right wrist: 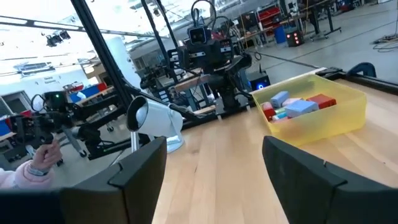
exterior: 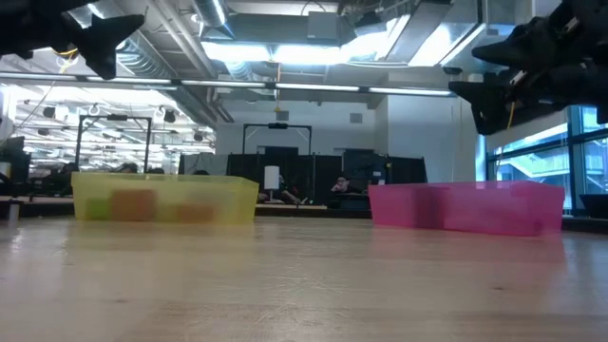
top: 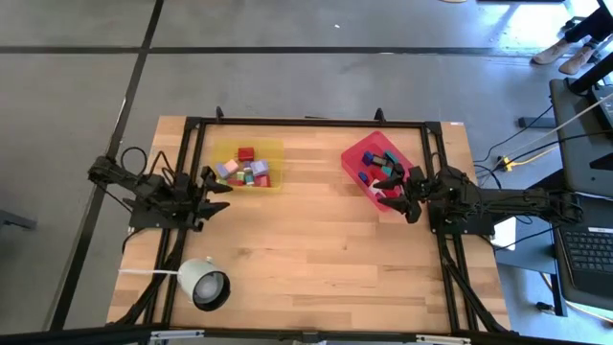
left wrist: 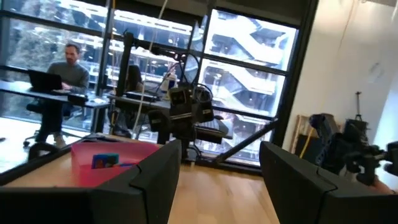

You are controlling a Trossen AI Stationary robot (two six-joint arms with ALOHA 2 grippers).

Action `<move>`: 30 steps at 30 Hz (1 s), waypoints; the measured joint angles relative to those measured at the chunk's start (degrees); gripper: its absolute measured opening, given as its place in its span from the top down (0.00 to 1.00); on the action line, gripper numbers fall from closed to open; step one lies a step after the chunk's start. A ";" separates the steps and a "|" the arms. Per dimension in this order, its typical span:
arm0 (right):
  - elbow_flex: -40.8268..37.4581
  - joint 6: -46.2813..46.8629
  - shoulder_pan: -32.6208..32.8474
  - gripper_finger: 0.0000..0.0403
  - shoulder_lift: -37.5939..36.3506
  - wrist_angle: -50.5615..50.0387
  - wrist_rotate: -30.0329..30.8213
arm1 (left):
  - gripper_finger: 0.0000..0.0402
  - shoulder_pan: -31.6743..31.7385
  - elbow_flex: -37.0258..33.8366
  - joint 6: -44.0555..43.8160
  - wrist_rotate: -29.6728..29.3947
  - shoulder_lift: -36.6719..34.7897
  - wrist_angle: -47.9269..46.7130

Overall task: Pick & Place Office items
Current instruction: Return to Home Position

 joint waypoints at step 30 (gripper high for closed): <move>0.04 -4.27 -0.02 0.33 0.17 -8.20 34.38 | 0.47 5.31 0.00 5.08 -53.70 0.00 -1.09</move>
